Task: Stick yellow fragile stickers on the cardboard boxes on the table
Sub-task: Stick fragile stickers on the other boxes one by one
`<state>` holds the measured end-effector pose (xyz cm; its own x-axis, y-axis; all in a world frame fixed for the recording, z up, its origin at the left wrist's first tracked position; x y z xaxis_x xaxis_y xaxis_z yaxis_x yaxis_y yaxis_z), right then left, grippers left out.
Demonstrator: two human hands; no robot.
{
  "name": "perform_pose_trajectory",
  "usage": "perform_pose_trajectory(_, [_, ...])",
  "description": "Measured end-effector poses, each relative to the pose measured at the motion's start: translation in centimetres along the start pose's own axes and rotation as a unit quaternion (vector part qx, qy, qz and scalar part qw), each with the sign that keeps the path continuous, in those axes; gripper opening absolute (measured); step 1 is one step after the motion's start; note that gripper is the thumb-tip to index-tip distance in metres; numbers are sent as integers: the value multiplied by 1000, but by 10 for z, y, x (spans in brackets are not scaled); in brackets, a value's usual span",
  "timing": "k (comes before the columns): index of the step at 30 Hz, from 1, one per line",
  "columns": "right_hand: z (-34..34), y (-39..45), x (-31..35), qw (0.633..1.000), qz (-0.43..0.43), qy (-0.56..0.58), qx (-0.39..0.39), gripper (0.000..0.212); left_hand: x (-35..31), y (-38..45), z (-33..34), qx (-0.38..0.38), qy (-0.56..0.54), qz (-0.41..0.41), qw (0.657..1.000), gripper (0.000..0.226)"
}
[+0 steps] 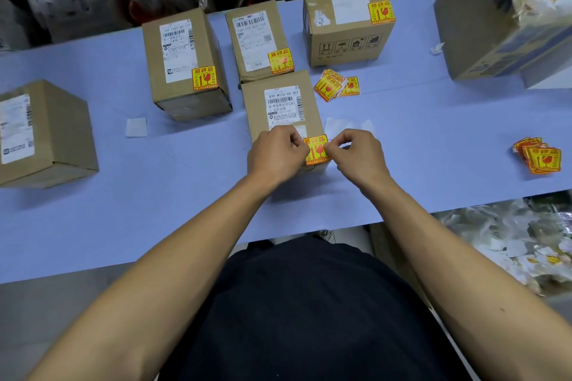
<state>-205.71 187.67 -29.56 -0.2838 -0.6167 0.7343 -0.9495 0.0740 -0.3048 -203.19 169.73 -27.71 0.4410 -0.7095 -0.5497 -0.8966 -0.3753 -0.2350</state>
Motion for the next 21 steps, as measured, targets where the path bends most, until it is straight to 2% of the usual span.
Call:
perform_pose_trajectory(6, [0, -1, 5, 998, -33, -45, -9, 14, -1, -1, 0, -20, 26, -1, 999, 11])
perform_pose_trajectory(14, [1, 0, -3, 999, -13, -41, 6, 14, -1, 2, 2, -26, 57, 5, 998, 10])
perform_pose_trajectory(17, [2, 2, -13, 999, 18, -28, 18, 14, 1, 4, -8, -65, 99, 35, 992, 24])
perform_pose_trajectory(21, [13, 2, -17, 998, 48, -16, 42, 45, 15, 1, -17, -113, 124, 105, 980, 63])
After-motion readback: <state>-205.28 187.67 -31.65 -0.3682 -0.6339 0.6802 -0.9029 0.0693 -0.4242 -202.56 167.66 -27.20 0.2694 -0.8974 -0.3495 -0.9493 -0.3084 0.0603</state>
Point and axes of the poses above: each hand's wrist, its own y-axis towards the middle knuckle, its own z-axis out of the palm, x = y × z, the point moved 10 cm from there along y, towards the middle knuckle, and after that the axes turned 9 degrees about -x, right-handed, at the moved point
